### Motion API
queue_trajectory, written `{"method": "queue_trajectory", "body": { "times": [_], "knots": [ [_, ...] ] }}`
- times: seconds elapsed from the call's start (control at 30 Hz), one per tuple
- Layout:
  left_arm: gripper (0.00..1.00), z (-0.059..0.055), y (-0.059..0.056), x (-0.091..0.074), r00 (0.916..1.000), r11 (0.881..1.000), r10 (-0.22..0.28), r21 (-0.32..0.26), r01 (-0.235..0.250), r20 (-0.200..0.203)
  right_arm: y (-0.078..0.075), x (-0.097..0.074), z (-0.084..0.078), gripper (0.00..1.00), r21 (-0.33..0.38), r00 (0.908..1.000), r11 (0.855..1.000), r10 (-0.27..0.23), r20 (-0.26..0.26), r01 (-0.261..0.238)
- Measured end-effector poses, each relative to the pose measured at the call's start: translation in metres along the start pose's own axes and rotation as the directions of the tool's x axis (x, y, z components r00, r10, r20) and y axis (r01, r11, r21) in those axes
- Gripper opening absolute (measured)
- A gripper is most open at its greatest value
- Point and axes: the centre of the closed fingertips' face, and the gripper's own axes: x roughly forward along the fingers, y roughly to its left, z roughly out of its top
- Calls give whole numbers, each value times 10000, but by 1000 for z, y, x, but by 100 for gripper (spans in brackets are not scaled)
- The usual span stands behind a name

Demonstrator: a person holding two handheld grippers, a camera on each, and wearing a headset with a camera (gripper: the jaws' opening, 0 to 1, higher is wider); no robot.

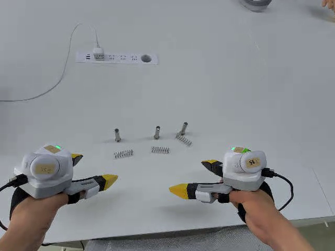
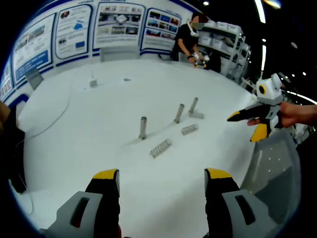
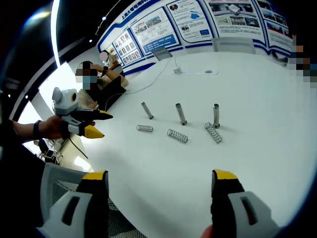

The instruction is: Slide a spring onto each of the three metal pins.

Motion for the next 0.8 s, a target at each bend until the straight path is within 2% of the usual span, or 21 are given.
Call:
{"method": "queue_trajectory", "body": {
  "times": [0.53,0.67,0.8],
  "knots": [
    [82,-21,-1,-10,9996,9993,-180,-332,173,-204,3,1,-6,87,38,9999,10000,17,-110,-17],
    [82,-26,-1,-8,9989,9995,-280,-142,274,-385,4,2,-7,87,26,9999,10000,54,-127,-54],
    [83,-26,-1,-6,9975,9991,-388,166,398,-586,5,3,-7,87,92,9999,9999,83,-85,-82]
  ]
}}
